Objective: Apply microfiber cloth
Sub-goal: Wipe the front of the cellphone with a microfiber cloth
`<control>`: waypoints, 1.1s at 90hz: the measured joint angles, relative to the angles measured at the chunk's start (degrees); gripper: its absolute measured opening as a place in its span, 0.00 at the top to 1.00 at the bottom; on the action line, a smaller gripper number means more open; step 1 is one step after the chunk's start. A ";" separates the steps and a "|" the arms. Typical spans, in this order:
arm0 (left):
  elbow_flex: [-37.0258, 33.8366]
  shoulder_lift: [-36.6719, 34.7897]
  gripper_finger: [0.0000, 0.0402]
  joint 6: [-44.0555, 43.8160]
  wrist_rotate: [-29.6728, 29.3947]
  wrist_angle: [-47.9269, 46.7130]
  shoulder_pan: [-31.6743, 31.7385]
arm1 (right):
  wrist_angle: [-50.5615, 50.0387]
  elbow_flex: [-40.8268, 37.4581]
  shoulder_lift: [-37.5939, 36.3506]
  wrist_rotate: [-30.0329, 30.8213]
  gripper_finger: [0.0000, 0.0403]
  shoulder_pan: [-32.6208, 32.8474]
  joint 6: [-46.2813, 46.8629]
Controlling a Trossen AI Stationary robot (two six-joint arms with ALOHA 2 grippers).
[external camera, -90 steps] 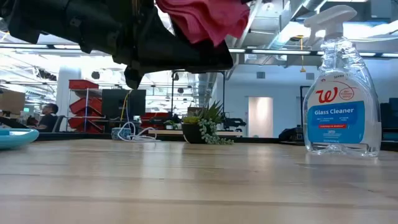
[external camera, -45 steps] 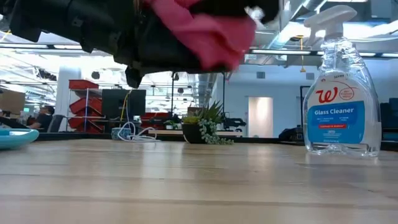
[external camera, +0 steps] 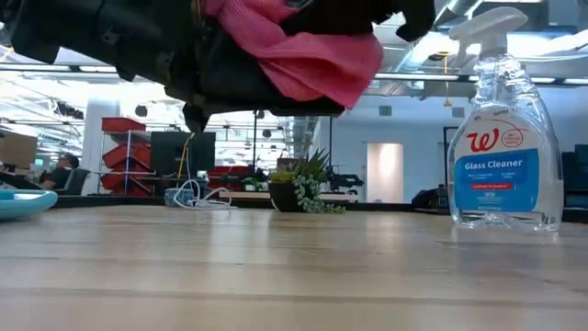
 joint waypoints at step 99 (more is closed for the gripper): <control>-0.11 0.02 0.97 0.02 0.18 -0.48 0.02 | 0.05 0.12 -0.08 -9.61 1.00 -3.31 5.54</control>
